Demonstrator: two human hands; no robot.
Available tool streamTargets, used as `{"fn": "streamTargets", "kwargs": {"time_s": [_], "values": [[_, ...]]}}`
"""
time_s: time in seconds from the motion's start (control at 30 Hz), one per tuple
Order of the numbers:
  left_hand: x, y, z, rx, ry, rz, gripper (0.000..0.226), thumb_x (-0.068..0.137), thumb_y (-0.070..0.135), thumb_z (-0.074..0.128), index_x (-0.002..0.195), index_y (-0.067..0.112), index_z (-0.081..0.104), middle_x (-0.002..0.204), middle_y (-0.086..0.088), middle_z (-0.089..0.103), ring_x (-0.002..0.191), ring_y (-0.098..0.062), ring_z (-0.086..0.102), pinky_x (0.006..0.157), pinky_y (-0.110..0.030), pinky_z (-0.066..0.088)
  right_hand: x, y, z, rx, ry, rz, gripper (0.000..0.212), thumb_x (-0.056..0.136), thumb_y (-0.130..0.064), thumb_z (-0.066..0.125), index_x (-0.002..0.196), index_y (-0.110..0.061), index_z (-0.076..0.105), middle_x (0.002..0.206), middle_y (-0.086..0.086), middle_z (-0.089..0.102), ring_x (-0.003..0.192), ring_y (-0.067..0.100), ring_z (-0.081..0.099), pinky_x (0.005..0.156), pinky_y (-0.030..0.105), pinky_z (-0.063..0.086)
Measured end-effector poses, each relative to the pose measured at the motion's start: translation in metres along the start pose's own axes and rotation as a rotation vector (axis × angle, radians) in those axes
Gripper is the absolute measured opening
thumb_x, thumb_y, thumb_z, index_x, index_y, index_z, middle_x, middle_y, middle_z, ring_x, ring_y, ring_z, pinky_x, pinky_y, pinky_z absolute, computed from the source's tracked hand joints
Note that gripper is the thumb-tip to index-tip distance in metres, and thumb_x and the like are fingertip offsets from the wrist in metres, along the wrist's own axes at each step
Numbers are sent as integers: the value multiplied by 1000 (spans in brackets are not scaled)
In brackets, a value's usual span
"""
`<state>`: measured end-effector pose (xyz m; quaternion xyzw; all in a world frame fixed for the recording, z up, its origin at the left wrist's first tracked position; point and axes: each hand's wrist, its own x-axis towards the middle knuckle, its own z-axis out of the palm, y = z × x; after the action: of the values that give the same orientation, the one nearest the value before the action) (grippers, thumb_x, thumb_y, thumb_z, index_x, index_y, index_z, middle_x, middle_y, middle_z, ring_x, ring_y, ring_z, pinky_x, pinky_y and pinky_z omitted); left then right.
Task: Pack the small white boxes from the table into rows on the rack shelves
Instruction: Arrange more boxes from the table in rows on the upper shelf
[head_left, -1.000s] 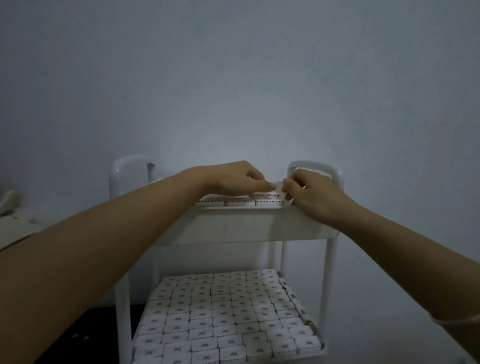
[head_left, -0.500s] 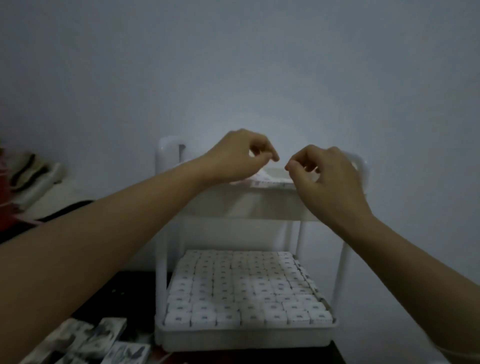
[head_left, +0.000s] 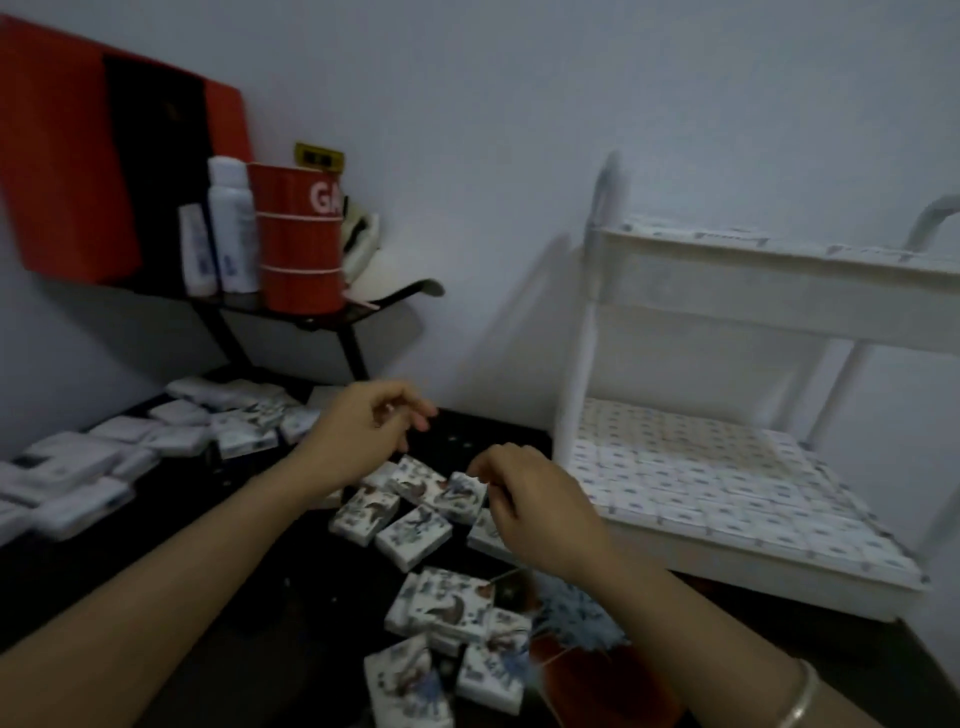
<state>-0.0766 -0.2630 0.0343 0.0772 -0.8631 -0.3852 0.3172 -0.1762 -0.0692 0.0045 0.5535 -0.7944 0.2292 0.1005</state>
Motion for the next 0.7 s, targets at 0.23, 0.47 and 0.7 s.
{"fn": "streamTargets", "kwargs": {"time_s": [0.23, 0.47, 0.7], "values": [[-27, -108, -31, 246, 44, -127, 42, 88, -7, 45, 90, 27, 69, 94, 9, 71, 93, -8, 65, 83, -29, 53, 81, -18, 74, -18, -99, 40, 30, 95, -13, 44, 120, -21, 58, 121, 2, 54, 109, 22, 49, 85, 37, 46], [27, -146, -30, 443, 86, -97, 30, 87, 5, 49, 98, 23, 70, 105, 3, 69, 98, -17, 61, 82, -31, 51, 164, -28, 101, -266, -483, 217, 24, 93, -39, 50, 92, -16, 58, 101, 8, 61, 97, 29, 61, 68, 30, 40], [87, -180, -23, 925, -269, -39, 29, 84, 15, 55, 113, 11, 57, 119, -7, 58, 109, -24, 51, 92, -31, 38, 164, -17, 100, -222, -648, 274, 40, 89, -50, 58, 106, -14, 60, 94, 2, 58, 84, 20, 56, 59, 26, 37]]}}
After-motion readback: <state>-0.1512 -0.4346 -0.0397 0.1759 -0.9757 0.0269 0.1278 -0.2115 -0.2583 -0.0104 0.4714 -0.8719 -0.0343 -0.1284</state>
